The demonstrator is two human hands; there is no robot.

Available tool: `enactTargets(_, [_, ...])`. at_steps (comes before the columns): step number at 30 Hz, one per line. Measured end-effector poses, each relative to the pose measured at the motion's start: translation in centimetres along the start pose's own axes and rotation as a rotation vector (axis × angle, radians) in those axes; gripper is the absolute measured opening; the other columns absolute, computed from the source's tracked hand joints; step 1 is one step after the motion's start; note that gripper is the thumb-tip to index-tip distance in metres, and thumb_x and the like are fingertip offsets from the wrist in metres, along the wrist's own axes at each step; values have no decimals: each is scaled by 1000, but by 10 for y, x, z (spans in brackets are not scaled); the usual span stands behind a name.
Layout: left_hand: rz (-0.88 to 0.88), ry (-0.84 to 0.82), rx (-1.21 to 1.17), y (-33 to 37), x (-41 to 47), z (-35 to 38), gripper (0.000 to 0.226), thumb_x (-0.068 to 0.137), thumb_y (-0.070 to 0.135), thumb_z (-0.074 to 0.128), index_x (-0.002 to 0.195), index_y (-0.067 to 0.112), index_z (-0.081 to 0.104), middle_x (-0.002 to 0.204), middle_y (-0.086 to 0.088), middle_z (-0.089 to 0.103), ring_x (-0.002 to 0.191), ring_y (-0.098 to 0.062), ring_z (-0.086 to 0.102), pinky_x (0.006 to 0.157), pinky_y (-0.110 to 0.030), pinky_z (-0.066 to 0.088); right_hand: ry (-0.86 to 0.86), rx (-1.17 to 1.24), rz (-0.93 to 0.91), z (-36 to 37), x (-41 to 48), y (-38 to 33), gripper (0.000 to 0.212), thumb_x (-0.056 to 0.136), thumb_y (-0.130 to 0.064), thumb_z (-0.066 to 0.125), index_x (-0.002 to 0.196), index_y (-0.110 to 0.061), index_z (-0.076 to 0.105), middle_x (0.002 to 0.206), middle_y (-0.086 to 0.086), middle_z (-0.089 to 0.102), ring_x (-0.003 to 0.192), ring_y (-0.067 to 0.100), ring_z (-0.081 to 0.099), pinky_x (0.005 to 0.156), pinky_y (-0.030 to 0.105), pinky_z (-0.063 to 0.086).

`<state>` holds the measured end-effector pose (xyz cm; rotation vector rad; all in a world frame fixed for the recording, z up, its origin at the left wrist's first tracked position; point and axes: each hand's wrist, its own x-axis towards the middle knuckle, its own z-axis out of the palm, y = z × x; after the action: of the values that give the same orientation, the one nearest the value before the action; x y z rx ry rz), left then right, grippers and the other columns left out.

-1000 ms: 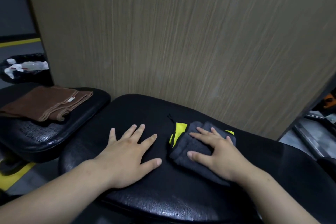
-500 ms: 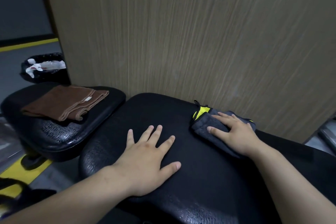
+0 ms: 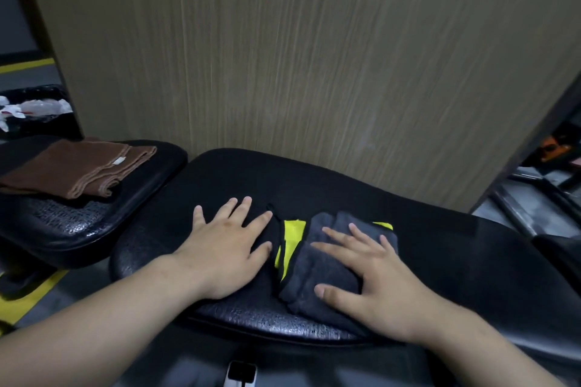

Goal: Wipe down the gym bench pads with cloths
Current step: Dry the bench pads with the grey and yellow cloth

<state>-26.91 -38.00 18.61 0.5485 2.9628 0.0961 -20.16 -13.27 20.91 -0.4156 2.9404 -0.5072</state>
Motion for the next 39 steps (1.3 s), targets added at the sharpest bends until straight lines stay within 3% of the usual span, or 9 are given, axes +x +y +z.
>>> enactTargets(6, [0, -36, 9, 2, 1, -4, 59, 102, 55, 18, 156, 39, -1, 166, -2, -10, 152, -23, -11, 117, -65, 4, 27, -119, 72, 20, -22, -30, 78, 74, -85, 27, 146, -61, 11, 158, -34, -5, 147, 6, -21, 119, 48, -14])
enactTargets(18, [-3, 35, -24, -4, 5, -5, 53, 103, 48, 21, 155, 40, 12, 167, 4, 5, 152, -18, 3, 117, -61, 16, 139, -80, 520, 24, 50, -40, 82, 84, -79, 30, 154, -37, 18, 166, -4, 4, 150, 37, -7, 111, 70, -5])
enactTargets(33, [6, 83, -10, -4, 4, 0, 54, 102, 50, 22, 154, 39, 16, 166, 2, 11, 150, -21, 8, 115, -63, 18, 183, -41, 410, -17, 132, 40, 74, 80, -82, 35, 144, -46, 38, 161, -10, 25, 150, 32, 12, 110, 70, 3])
enactTargets(39, [23, 81, -41, -8, 3, 0, 54, 102, 51, 24, 155, 38, 18, 166, 1, 11, 151, -22, 8, 116, -63, 16, 157, -82, 329, -8, 111, 28, 72, 83, -80, 35, 147, -47, 34, 162, -11, 23, 151, 30, 11, 113, 69, 5])
